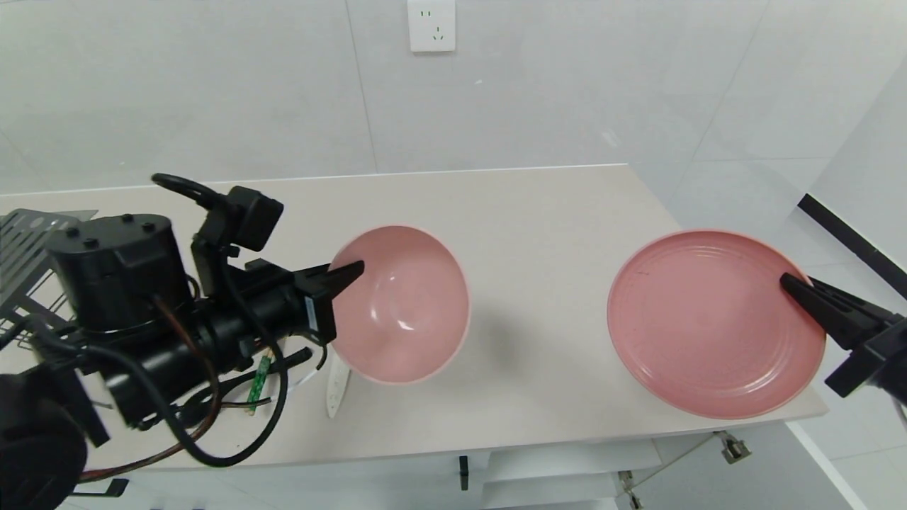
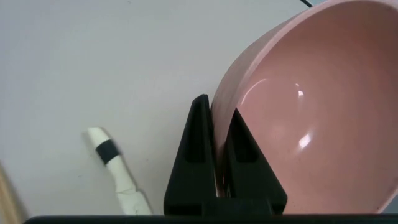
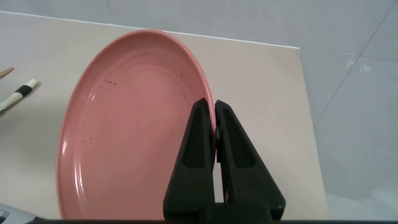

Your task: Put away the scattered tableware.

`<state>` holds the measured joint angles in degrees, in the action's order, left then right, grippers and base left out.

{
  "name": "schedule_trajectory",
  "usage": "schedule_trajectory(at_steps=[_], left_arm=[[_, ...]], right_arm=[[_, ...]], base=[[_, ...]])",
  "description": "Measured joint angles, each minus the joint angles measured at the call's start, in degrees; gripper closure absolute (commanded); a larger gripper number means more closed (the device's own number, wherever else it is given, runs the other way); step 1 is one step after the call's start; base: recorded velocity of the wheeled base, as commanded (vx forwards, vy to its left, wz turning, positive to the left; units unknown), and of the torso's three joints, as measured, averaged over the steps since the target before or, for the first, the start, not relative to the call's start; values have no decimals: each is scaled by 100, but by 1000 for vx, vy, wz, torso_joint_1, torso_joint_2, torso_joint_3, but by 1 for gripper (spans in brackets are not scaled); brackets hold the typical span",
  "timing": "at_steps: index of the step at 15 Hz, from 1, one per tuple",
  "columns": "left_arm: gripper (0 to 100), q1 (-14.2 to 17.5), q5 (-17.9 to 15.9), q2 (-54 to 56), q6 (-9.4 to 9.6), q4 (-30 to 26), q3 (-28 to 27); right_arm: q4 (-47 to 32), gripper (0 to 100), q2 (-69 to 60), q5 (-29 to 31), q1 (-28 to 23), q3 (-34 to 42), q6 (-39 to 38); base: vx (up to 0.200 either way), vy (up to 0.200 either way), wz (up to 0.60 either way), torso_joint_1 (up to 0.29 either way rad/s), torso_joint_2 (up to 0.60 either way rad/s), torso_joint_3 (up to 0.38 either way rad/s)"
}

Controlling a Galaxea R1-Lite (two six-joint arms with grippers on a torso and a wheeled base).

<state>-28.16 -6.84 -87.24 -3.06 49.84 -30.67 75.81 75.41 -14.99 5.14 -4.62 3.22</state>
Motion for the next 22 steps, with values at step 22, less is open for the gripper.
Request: schedule_trajectory(at_steps=[22], left_arm=[[100, 27, 1531, 3012, -60, -1045, 1582]], right_arm=[[438, 100, 99, 512, 511, -119, -202]], base=[[0, 0, 0, 0, 0, 0]])
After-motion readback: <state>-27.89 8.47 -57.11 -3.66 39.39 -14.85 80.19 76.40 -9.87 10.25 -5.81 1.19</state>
